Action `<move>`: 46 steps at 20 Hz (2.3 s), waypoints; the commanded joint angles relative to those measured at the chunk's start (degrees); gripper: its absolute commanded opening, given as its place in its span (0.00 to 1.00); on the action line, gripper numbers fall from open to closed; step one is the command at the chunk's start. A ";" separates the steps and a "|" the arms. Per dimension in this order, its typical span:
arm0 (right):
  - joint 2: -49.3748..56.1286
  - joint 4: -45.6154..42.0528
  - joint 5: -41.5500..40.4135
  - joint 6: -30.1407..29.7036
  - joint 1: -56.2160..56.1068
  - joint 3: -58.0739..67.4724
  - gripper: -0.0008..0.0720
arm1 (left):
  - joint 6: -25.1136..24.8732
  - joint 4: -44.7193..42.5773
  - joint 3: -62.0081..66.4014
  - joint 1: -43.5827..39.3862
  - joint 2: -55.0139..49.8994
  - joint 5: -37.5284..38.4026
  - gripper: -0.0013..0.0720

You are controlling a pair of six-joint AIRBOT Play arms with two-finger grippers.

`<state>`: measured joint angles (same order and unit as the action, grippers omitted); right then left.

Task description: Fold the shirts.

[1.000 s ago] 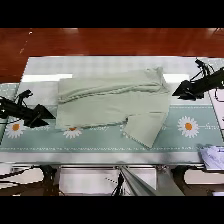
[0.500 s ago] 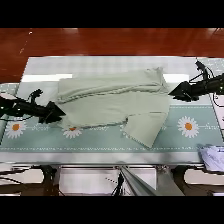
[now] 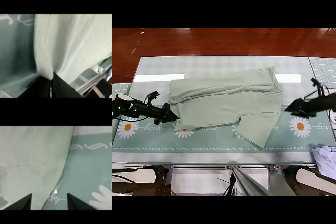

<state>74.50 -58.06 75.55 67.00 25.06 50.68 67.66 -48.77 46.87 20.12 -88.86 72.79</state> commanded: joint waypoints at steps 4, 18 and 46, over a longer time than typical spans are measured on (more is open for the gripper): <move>-5.14 8.46 -11.74 -1.16 -0.55 -16.35 0.73 | -1.05 0.42 0.07 0.11 0.02 2.05 0.05; -8.98 9.11 -21.38 2.43 -12.92 -6.75 0.05 | -4.02 0.59 11.69 2.16 2.86 7.43 0.05; 23.87 -4.87 -36.20 16.61 -14.05 33.94 0.56 | -4.00 8.09 22.51 -4.63 -3.50 -23.30 0.91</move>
<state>100.75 -49.56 37.17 76.99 8.45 84.55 63.75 -40.71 67.37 13.32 -92.12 42.35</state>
